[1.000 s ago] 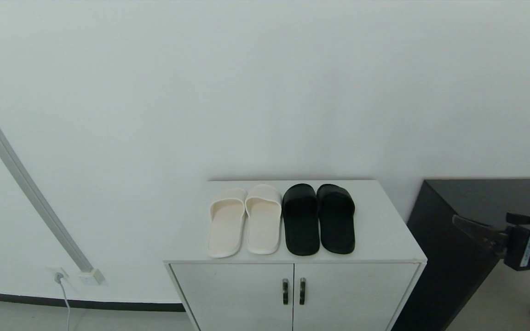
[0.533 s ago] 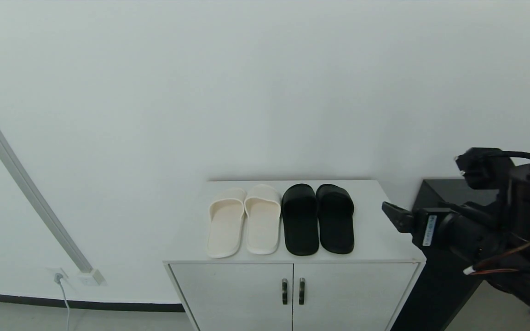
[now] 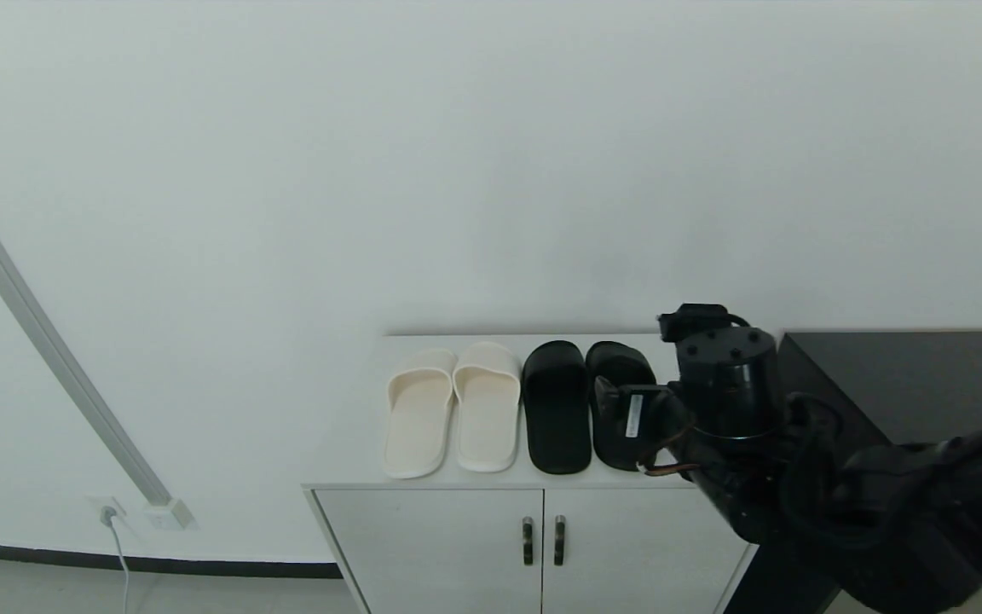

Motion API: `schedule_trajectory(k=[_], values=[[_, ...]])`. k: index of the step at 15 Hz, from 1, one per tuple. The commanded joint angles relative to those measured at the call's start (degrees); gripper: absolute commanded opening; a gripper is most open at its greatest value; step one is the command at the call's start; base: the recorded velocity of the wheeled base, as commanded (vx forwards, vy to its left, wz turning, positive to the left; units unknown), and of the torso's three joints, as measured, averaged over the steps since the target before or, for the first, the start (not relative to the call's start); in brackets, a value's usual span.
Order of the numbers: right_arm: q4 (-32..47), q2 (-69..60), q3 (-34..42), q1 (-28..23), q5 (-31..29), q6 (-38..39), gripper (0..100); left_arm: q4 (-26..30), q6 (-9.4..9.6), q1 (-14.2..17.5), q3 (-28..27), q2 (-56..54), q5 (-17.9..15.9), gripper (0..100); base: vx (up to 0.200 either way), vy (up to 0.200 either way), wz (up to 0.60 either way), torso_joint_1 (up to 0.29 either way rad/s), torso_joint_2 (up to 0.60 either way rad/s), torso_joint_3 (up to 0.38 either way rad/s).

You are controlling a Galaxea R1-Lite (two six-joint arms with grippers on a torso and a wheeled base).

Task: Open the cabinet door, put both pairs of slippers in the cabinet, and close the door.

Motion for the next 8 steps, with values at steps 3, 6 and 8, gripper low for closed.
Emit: schedule_trajectory(k=[3,6,8], values=[[-0.7,13.2,-10.2,-1.2,-0.6,-0.3,100,0.0,-0.01,0.0,0.0,0.0,0.0,0,0.000,0.000,0.00,0.000,0.00,0.000],[-0.7,16.7,-13.0,-2.9,-0.4,-1.5,100,0.0,-0.01,0.0,0.0,0.0,0.0,0,0.000,0.000,0.00,0.000,0.00,0.000],[-0.7,18.7,-15.2,-3.3,-0.2,-2.2,100,0.1,-0.01,0.0,0.0,0.0,0.0,0,0.000,0.000,0.00,0.000,0.00,0.000]])
